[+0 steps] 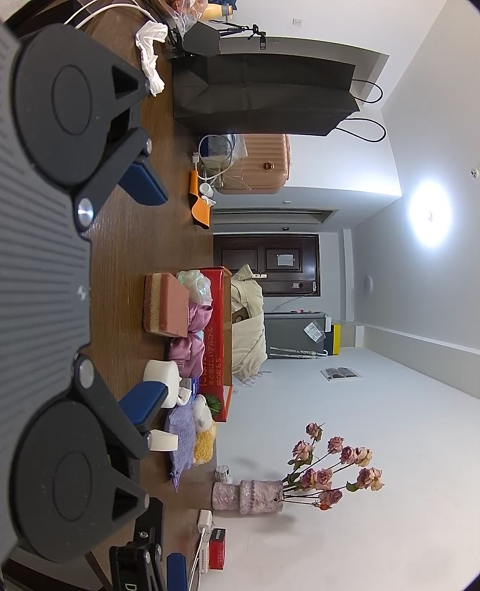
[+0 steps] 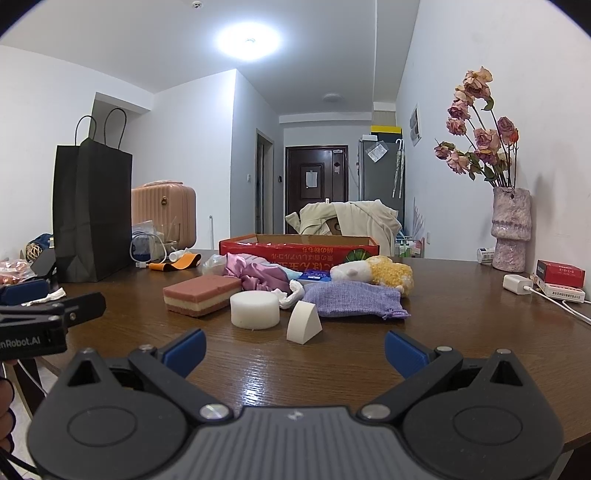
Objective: Organize soft objects
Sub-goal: 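Move both grippers forward to the pink-and-cream sponge block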
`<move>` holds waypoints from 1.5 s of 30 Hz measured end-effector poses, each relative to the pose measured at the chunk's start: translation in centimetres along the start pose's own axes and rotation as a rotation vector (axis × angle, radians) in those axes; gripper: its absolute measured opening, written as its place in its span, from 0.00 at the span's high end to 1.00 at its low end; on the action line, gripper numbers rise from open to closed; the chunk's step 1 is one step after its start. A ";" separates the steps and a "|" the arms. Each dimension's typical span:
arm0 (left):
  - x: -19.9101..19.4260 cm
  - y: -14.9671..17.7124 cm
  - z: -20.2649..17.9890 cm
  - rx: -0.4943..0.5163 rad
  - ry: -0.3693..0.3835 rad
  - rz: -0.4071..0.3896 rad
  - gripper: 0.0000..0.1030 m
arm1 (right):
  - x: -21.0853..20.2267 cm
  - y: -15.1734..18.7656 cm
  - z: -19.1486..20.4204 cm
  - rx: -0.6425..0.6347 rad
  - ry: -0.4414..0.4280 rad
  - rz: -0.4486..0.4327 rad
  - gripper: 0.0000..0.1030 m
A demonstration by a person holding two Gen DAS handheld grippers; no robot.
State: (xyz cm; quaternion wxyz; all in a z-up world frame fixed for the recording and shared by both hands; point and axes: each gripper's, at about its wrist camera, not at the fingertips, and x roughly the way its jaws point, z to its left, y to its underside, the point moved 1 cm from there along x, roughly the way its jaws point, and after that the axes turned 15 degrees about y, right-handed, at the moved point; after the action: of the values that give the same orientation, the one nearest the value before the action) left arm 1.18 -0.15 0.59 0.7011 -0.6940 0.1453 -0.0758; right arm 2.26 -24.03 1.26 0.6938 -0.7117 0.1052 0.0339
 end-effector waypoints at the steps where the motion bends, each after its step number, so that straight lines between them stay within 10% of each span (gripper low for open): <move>1: 0.0 0.0 0.0 -0.001 0.000 0.000 0.00 | 0.0 0.0 0.0 0.000 0.000 0.001 0.00; 30: 2.1 -1.1 2.7 -0.070 -0.015 0.044 0.00 | 1.6 -2.1 1.3 -0.051 0.011 -0.003 0.00; 37: 6.2 -3.5 7.9 -0.133 -0.055 0.150 0.00 | 6.3 -5.7 4.2 -0.012 -0.135 0.098 0.01; 45: 12.8 -5.5 11.3 -0.228 0.048 0.215 0.01 | 14.2 -7.1 10.0 -0.052 -0.225 0.224 0.33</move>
State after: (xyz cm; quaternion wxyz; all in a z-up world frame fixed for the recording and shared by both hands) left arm 17.27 6.52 4.69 0.6182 -0.7474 0.2432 0.0002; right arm 18.47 -15.39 5.06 0.6744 -0.7049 0.1049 0.1932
